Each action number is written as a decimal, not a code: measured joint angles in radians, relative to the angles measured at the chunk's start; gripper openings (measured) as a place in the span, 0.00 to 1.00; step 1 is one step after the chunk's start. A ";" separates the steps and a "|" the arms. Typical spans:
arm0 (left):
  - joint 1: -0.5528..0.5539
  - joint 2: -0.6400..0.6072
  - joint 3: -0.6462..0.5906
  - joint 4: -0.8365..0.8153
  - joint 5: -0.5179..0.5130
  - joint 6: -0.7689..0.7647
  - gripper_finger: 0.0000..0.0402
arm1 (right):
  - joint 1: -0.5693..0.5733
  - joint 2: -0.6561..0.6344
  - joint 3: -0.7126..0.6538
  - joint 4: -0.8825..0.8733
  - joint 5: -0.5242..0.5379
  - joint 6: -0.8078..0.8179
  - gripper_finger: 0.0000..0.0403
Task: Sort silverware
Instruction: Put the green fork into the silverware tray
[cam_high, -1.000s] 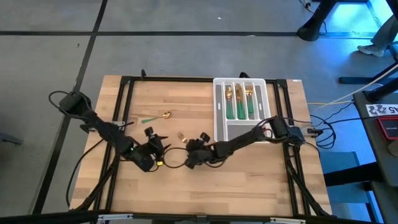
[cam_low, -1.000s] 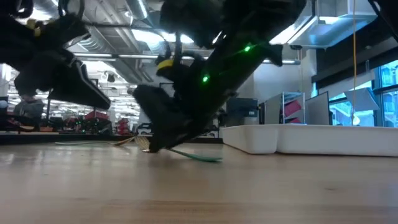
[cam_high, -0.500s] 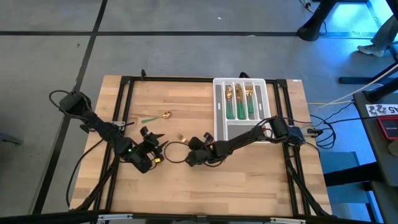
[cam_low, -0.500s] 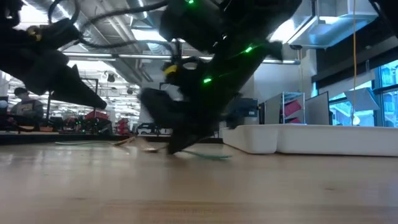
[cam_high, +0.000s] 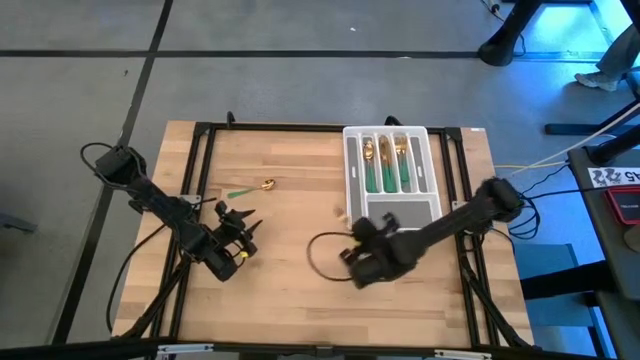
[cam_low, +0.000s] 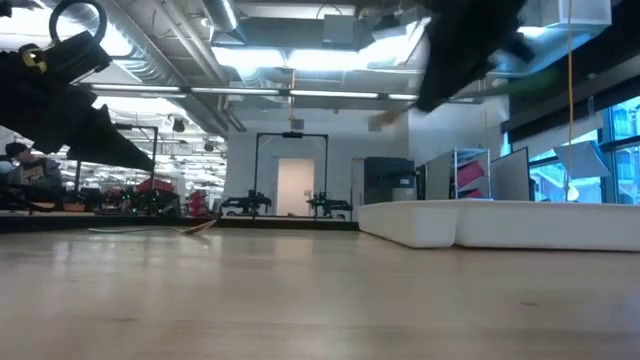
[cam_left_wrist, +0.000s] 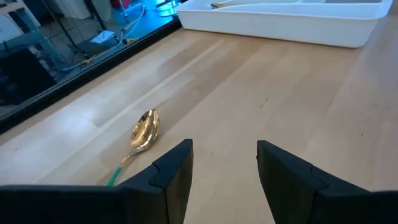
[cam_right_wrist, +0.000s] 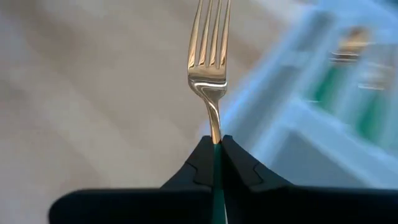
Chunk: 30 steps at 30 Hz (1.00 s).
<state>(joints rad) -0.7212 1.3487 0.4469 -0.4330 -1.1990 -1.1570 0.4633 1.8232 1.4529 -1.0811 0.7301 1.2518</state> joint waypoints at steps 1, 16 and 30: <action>0.000 0.000 0.000 0.001 -0.001 0.009 0.41 | 0.002 -0.018 0.000 -0.084 0.008 0.043 0.02; 0.000 0.001 0.000 0.003 -0.006 0.031 0.41 | -0.597 -0.377 -0.403 -0.121 -0.132 -0.160 0.02; 0.000 0.001 0.000 0.026 -0.010 0.010 0.41 | -1.090 -0.250 -0.516 0.371 -0.290 -0.602 0.02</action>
<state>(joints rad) -0.7212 1.3499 0.4469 -0.4067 -1.2089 -1.1467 -0.6267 1.5727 0.9371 -0.7101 0.4398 0.6501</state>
